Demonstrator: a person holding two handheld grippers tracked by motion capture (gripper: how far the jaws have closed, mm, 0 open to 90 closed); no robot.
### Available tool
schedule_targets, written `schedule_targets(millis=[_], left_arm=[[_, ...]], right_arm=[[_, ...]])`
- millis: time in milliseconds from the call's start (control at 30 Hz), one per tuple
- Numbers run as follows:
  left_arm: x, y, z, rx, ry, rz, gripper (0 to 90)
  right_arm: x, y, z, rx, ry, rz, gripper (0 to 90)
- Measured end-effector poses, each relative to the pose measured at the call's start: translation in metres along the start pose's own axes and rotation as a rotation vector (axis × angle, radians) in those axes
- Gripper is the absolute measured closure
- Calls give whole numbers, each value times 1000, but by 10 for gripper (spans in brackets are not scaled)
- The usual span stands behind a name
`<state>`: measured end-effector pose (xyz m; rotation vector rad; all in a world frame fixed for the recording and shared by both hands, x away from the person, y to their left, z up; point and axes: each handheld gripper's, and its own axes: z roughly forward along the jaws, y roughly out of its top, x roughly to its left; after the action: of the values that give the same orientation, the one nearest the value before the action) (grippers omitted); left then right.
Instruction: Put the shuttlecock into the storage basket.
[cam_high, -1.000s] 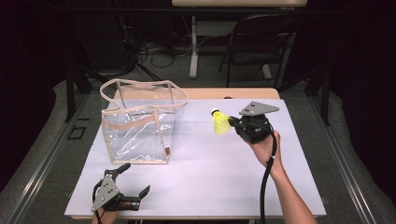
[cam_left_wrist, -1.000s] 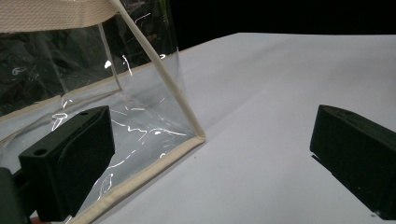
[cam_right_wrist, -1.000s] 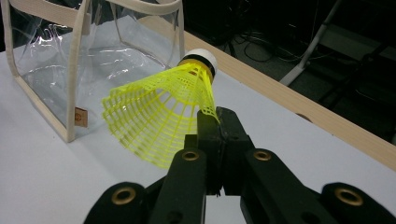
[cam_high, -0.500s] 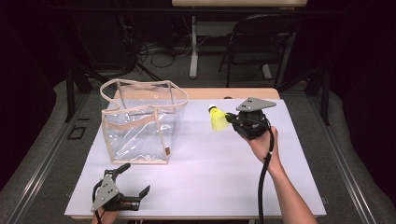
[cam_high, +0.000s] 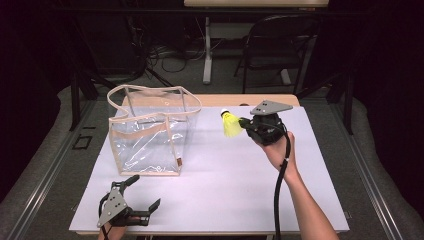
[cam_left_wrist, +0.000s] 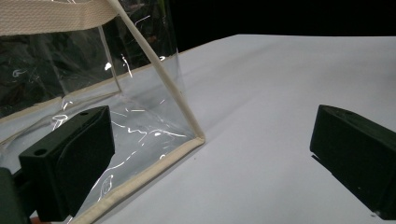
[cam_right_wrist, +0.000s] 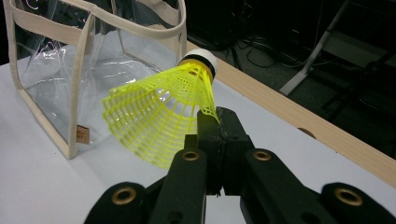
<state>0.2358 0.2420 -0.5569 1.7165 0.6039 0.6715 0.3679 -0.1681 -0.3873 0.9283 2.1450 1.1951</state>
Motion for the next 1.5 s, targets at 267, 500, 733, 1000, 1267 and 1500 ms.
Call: schedule_targets(millis=[267,500,733,1000,1267,1500], left_arm=[[0,0,0,-1,2,-1,0],[0,0,0,-3,3,-3,0],[0,0,0,-4,3,-4,0],[0,0,-1,-4,3,-3,0],[0,0,-1,-5,8,-1,0],[0,0,-1,-6,7,-3,0]], right_arm=[[-1,4,3,3,0,0,896],[-2,10,4,-2,0,-2,896],[-2,16,7,-5,2,-7,896],[-1,24,11,-9,6,-12,896],[2,32,13,-16,9,-17,896],[4,40,14,-22,11,-26,896]])
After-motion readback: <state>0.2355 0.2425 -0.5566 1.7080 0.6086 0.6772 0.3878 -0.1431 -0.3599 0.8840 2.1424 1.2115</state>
